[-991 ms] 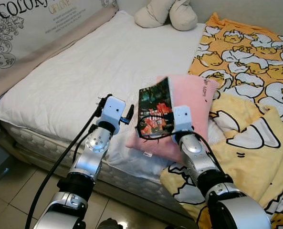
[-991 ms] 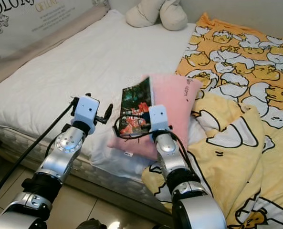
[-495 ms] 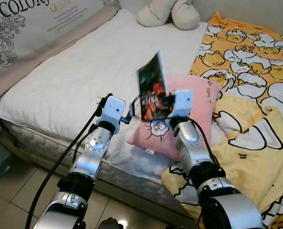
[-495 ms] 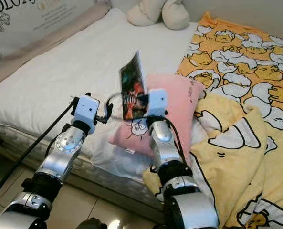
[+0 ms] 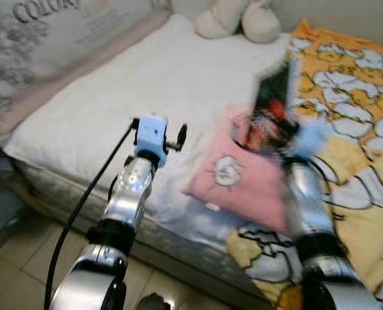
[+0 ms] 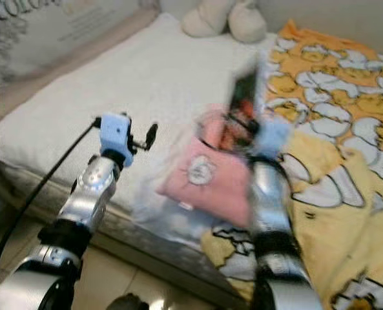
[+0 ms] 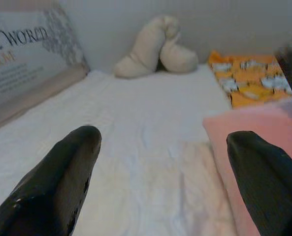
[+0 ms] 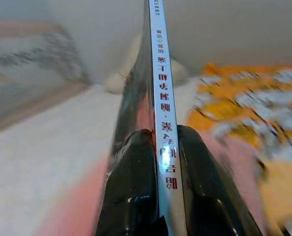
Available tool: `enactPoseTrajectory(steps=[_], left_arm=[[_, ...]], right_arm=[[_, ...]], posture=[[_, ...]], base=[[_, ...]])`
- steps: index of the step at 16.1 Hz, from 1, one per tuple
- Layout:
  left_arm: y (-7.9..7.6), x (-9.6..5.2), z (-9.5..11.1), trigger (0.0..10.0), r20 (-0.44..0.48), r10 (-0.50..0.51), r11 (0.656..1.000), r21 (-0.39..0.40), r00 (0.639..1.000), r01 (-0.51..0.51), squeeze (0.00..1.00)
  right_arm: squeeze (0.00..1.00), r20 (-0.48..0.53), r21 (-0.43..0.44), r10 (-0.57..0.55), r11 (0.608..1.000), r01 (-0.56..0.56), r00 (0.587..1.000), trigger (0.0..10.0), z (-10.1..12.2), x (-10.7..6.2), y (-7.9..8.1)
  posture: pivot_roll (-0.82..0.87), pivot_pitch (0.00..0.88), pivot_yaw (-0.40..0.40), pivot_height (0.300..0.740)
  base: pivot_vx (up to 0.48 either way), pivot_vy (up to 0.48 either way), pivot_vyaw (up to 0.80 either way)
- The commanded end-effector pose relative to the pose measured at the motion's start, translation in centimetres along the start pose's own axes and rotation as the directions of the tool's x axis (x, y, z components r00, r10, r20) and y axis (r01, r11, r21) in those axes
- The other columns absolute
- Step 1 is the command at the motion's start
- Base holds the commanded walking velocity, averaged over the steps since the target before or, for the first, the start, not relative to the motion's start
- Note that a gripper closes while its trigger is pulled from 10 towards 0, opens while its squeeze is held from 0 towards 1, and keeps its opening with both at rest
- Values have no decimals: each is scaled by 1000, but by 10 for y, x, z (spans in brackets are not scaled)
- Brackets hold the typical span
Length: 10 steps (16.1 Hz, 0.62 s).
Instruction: Clean up the room
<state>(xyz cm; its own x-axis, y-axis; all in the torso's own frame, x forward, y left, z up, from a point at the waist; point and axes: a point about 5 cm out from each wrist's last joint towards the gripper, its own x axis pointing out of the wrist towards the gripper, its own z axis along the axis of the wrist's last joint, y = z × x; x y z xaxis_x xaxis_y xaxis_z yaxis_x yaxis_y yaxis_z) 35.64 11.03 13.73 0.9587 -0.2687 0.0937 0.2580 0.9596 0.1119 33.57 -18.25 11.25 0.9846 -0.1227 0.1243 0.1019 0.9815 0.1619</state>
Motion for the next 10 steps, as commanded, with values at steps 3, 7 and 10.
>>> enactPoseTrajectory(steps=[3, 7, 10], left_arm=[[0, 0, -1, 10000, -4, -39, 996, -84, 999, 38, 0], [-4, 3, 0, 10000, 2, -67, 988, -138, 998, 67, 0], [-12, 8, 2, 10000, 9, -95, 988, -118, 995, 95, 0]], right_arm=[[0, -31, 102, -23, 994, 26, 999, 0, -10, -12, -1], [0, 6, 61, -1, 998, 1, 1000, 0, -9, -22, 0], [0, 39, -11, 61, 998, -60, 997, 0, 0, -14, 8]], posture=[[97, 0, 33, 740], [85, 0, 49, 740], [56, 0, 58, 740]], base=[[0, 480, 0], [0, 480, 0], [0, 480, 0]])
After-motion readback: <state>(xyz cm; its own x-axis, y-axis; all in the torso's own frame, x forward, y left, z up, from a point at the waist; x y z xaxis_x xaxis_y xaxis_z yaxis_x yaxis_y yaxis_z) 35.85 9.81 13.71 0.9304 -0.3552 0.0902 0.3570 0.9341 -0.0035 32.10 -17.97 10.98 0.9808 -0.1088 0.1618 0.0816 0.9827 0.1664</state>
